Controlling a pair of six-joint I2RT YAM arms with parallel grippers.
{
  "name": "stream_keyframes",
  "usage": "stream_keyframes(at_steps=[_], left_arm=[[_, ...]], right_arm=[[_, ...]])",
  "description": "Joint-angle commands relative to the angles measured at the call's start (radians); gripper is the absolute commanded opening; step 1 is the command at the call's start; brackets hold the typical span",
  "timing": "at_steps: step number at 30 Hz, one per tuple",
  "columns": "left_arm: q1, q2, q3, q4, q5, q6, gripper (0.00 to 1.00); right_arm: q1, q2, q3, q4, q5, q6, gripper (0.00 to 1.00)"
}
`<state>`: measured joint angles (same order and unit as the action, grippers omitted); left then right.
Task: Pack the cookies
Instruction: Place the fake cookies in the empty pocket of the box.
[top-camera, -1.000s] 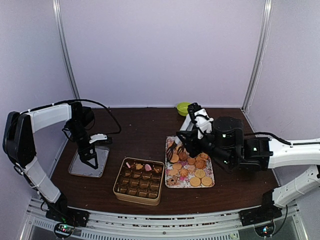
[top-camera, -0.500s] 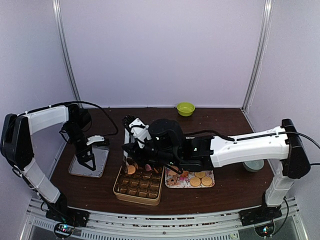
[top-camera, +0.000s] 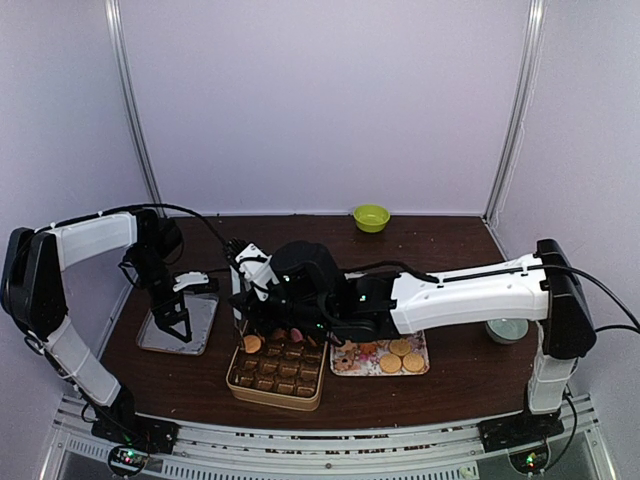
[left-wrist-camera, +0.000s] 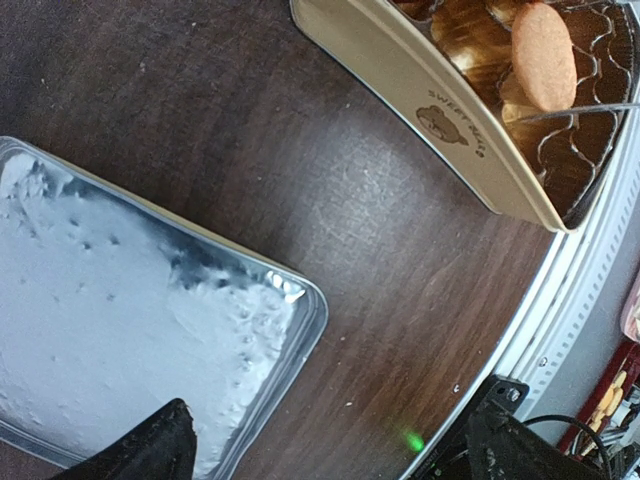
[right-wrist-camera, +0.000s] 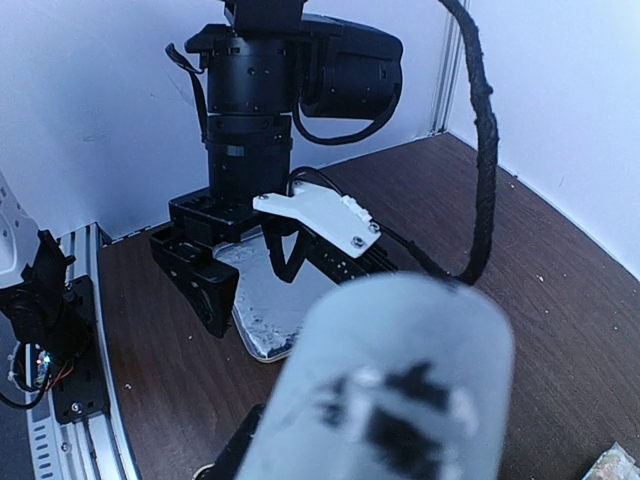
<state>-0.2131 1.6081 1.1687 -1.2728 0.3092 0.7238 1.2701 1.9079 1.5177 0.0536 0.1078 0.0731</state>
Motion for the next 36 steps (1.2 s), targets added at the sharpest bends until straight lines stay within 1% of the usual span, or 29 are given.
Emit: stream_keyframes(at_steps=[1,7,10,17,21,26,29,33,36], left_arm=[[0.009,-0.019,-0.007,0.011,0.002,0.003,0.98],[0.008,-0.017,0.002,0.007,0.002,0.002,0.98],[0.007,-0.017,0.005,0.003,0.001,0.003,0.98],[0.008,-0.023,0.005,-0.004,0.005,0.017,0.98],[0.007,-0.022,0.005,-0.009,0.010,0.018,0.98],[0.007,-0.021,0.005,-0.010,0.010,0.016,0.98],[0.007,-0.021,0.006,-0.009,0.013,0.017,0.98],[0.008,-0.014,0.012,-0.008,0.012,0.016,0.98],[0.008,-0.013,0.015,-0.008,0.009,0.017,0.98]], right_arm=[[0.000,0.003,0.027,0.016,-0.005,-0.013,0.21],[-0.007,0.007,0.023,0.025,0.013,-0.012,0.27],[-0.017,0.017,0.032,0.022,0.018,-0.009,0.35],[-0.025,0.012,0.023,0.030,0.025,-0.003,0.43],[-0.026,0.002,0.014,0.045,0.028,-0.002,0.44],[-0.026,-0.025,-0.012,0.065,0.038,-0.001,0.39],[-0.027,-0.063,-0.045,0.077,0.069,-0.005,0.38],[-0.041,-0.156,-0.144,0.091,0.133,-0.004,0.37],[-0.064,-0.267,-0.287,0.112,0.196,0.010,0.37]])
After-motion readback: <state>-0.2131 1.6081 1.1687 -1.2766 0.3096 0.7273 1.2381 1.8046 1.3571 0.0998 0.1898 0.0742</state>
